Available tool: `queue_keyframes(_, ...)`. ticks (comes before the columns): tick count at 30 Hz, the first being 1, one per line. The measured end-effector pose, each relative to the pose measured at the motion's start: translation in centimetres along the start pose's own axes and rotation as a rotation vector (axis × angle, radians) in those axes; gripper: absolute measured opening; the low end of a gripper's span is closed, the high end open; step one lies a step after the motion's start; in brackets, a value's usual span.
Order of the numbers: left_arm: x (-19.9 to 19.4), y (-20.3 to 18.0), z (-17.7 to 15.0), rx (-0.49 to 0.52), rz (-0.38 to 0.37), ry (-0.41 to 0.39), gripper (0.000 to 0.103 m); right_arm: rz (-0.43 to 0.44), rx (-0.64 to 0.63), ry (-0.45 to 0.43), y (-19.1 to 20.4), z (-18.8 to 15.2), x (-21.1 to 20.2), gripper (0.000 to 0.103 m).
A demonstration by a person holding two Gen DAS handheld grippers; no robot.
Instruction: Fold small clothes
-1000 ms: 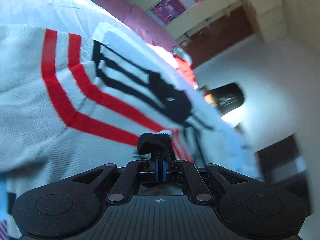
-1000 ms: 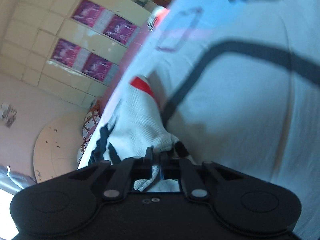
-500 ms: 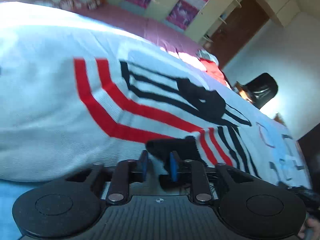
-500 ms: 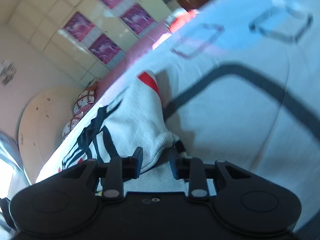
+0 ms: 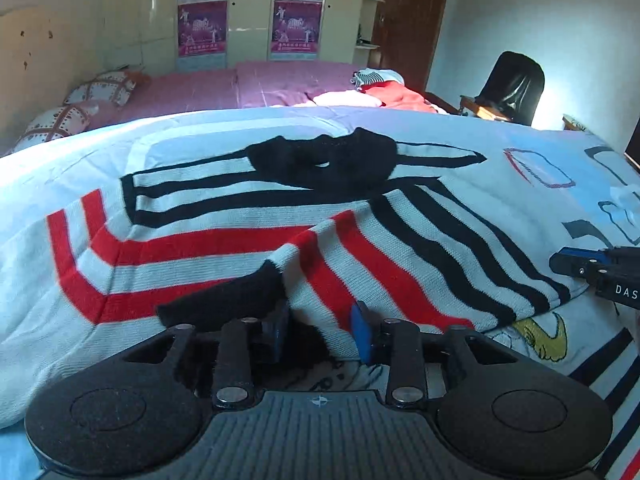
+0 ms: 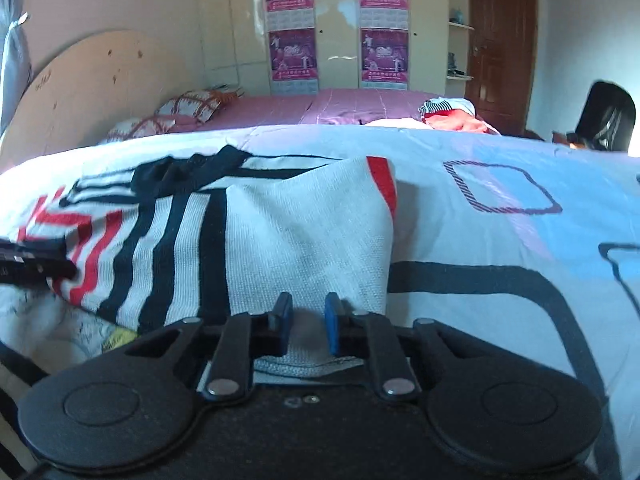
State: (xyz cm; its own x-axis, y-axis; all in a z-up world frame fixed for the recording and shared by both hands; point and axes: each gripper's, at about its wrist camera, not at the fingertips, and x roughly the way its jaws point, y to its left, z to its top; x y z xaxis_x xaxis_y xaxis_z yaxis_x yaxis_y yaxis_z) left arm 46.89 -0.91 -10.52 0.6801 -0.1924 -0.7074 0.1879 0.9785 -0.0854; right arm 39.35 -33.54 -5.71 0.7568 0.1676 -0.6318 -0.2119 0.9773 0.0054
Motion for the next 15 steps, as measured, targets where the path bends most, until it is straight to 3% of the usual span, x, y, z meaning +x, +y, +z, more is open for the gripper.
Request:
queue_keyframes(2,-0.9,0.7,0.3,-0.042,-0.021,-0.044,0.037,0.006,-0.015,0.007,0.2,0.6,-0.3,0.019)
queue_keyframes(3,-0.9,1.1,0.6,-0.058,-0.041,-0.069,0.041,0.021,0.001,-0.012,-0.1,1.2,-0.5,0.023)
queue_keyframes(4,-0.6,1.2,0.9,-0.066,-0.048,-0.074,0.052,0.021,0.016,-0.038,-0.5,1.9,-0.3,0.024)
queue_keyframes(6,1.6,1.4,1.4,-0.055,-0.022,-0.005,0.06,-0.011,0.028,-0.026,-1.2,2.8,1.2,0.021)
queue_keyframes(7,2.3,1.5,1.2,-0.038,-0.006,0.002,0.06,-0.041,0.029,0.017,-1.7,3.1,2.7,0.021)
queue_keyframes(10,1.2,1.6,1.4,-0.066,0.007,-0.045,0.06,-0.024,0.052,0.032,-3.0,4.2,3.5,0.022)
queue_keyframes(13,0.4,2.2,1.7,-0.075,0.061,-0.113,0.06,-0.017,0.096,-0.045,-4.5,5.1,3.0,0.032)
queue_keyframes(15,0.6,3.1,1.9,-0.098,0.053,-0.122,0.06,-0.01,0.163,-0.057,-5.8,5.8,3.7,0.025)
